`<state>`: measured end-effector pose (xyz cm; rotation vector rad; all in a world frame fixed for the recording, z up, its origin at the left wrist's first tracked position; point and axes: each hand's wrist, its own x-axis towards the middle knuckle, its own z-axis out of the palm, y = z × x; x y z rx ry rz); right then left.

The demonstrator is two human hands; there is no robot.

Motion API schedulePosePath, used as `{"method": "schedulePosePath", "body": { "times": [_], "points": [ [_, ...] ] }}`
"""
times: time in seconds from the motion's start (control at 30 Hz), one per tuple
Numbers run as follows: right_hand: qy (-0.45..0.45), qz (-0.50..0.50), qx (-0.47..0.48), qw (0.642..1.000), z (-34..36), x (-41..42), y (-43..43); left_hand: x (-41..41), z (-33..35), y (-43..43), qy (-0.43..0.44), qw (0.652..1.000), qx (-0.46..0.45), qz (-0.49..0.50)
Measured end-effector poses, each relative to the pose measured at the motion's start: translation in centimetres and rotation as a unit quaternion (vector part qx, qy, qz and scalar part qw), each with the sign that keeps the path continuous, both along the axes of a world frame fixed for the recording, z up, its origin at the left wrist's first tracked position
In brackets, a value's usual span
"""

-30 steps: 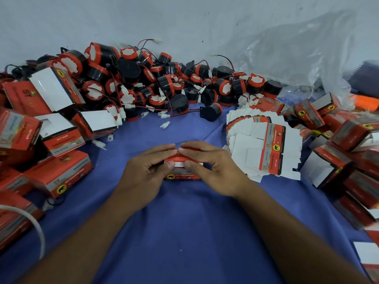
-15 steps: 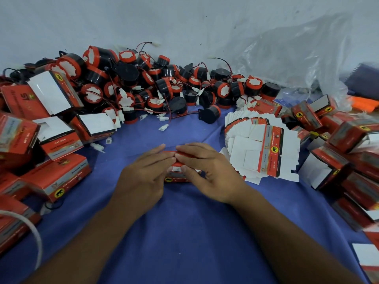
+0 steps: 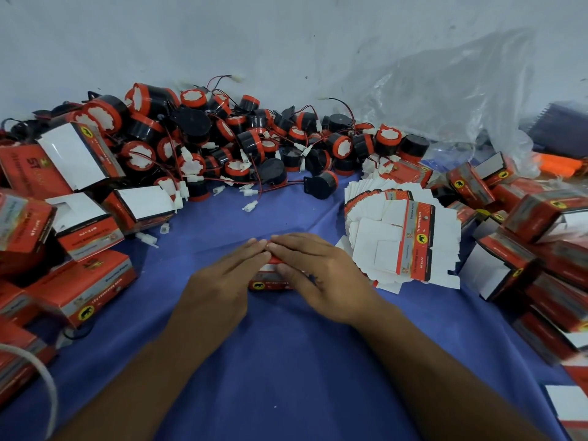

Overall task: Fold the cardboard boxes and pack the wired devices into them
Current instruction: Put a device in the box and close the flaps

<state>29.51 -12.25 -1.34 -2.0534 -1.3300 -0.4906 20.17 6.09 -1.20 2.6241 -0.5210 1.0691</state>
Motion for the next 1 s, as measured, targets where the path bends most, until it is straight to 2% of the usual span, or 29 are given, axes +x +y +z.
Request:
{"method": "schedulePosePath", "body": {
  "times": [0.1, 0.2, 0.4, 0.5, 0.67, 0.73, 1.0],
  "points": [
    [0.012, 0.0, 0.015, 1.0, -0.4, 0.0, 0.1, 0.1, -0.1, 0.0, 0.02, 1.0, -0.011, 0.0],
    [0.014, -0.001, 0.02, 1.0, -0.7, -0.1, 0.2, 0.2, -0.3, -0.2, 0.054, 0.995, -0.077, -0.018],
    [-0.053, -0.001, -0.021, 0.998, -0.1, 0.1, 0.2, 0.4, -0.9, 0.3, 0.089, 0.986, -0.132, -0.041],
    [-0.033, 0.0, -0.039, 0.999, 0.2, 0.1, 0.0, 0.4, -0.9, 0.4, 0.082, 0.987, -0.134, -0.037],
    [0.012, 0.004, -0.069, 0.998, 0.3, -0.2, 0.0, 0.6, -0.8, 0.8, 0.058, 0.971, -0.228, -0.04],
    [0.021, -0.006, -0.081, 0.996, 0.1, -0.4, 0.1, 0.6, -0.7, 0.9, 0.069, 0.97, -0.229, -0.037],
    [0.01, -0.017, -0.018, 1.0, 0.6, -1.1, 1.0, 0.8, -0.7, 0.9, 0.163, 0.937, -0.287, -0.118]
  ]
}}
